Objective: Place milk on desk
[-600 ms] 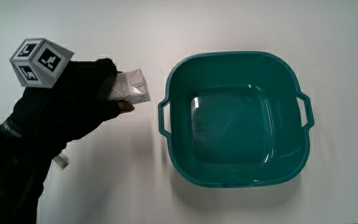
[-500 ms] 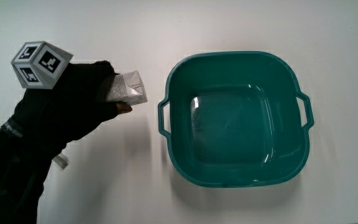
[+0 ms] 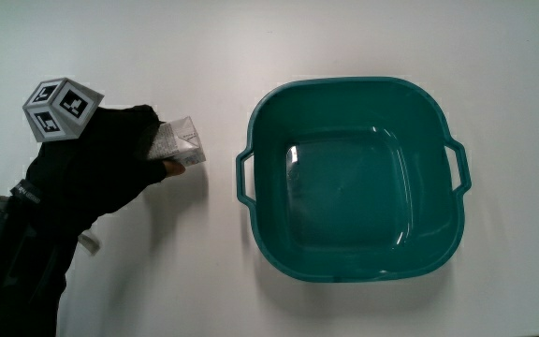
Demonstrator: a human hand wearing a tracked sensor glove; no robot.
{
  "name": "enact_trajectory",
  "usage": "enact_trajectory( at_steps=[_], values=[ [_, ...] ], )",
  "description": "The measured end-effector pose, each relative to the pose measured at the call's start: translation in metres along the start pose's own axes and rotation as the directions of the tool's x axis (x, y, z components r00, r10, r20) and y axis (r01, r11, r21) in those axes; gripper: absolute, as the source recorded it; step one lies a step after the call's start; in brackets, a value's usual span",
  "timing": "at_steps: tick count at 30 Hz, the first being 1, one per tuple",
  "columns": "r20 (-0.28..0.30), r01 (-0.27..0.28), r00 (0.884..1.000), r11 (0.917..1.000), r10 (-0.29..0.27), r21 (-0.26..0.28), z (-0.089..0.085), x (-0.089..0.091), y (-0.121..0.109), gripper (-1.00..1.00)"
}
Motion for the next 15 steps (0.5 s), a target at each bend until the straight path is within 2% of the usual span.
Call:
enact_trajectory(
  at_steps=[2,3,4,8,15],
  values=[
    [0.019,-0.003,1.0,1.0,0.004,-0.006,-0.004,-0.006,0.003,0.0],
    [0.011,-0.022,1.0,0.9997,0.022,-0.01,-0.005,-0.007,0.003,0.0],
    [0.004,-0.011,1.0,0.9999,0.011,-0.007,-0.007,-0.009,0.004,0.0],
    [0.02,-0.035,0.999,0.999,0.035,-0.027,-0.009,-0.015,0.005,0.0],
    [0.057,-0.04,0.997,0.9983,0.042,-0.042,-0.015,-0.026,0.01,0.0]
  ],
)
